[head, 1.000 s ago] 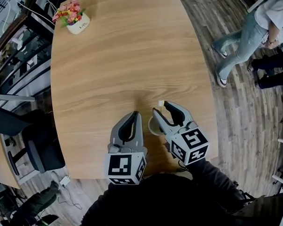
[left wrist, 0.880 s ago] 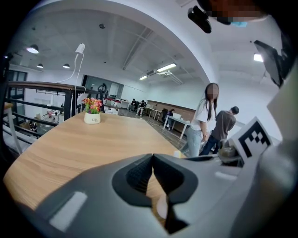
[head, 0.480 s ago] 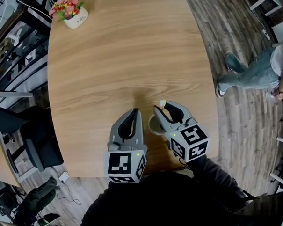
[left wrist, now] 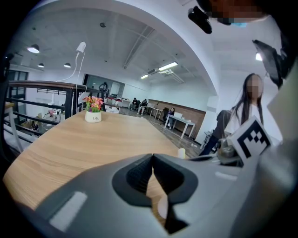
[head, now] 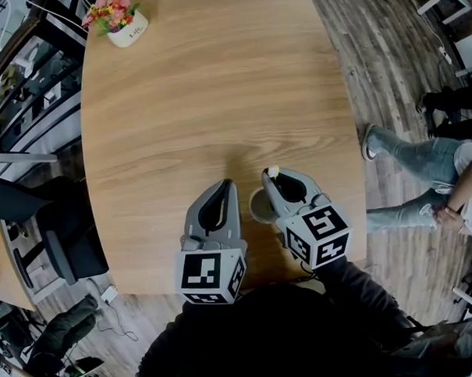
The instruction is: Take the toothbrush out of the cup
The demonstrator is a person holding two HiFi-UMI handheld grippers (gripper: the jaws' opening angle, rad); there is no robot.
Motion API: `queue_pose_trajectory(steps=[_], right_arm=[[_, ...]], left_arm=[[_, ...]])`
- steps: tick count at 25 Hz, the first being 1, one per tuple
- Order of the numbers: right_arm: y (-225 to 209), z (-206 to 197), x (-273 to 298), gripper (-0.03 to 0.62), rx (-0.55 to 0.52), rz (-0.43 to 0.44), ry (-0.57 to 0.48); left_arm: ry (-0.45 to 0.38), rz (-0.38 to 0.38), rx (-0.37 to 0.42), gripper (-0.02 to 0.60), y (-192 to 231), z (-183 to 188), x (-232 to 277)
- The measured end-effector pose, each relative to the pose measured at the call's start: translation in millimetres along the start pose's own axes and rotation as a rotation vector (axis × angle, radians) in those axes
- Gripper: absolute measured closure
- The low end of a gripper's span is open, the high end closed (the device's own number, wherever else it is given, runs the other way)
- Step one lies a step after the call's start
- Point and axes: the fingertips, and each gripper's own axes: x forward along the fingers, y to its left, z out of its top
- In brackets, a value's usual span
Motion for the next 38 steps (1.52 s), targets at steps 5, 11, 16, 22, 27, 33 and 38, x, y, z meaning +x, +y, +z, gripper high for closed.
queue_pose_trajectory(steps=[5, 11, 16, 22, 27, 33, 38], right_arm=[[6, 8, -7, 0.588, -0.012, 0.01, -0.022], [20, 25, -25, 0.588, -0.035, 0.037, -0.085], [38, 46, -47, 0.588, -0.068, 0.057, -0.16], [62, 80, -80, 0.588, -0.125, 0.077, -0.28], [84, 111, -115, 0.588, -0.168, 0.093, -0.377], [106, 136, -139, 0.588, -0.22, 0.111, -0.447], [116, 148, -155, 0.588, -0.242, 0.118, -0.495]], left_arm=[[-0.017, -0.001, 0.007, 0.574, -4, 6, -7], [-0.057, 0.002, 0.021, 0.574, -13, 17, -21], [-0.109, 0.007, 0.04, 0.574, -20, 31, -40], [-0.192, 0.016, 0.073, 0.574, -29, 56, -66], [-0.268, 0.016, 0.1, 0.574, -41, 80, -91], [-0.352, 0.017, 0.135, 0.574, -51, 110, -114], [-0.398, 0.02, 0.162, 0.574, -59, 124, -130]])
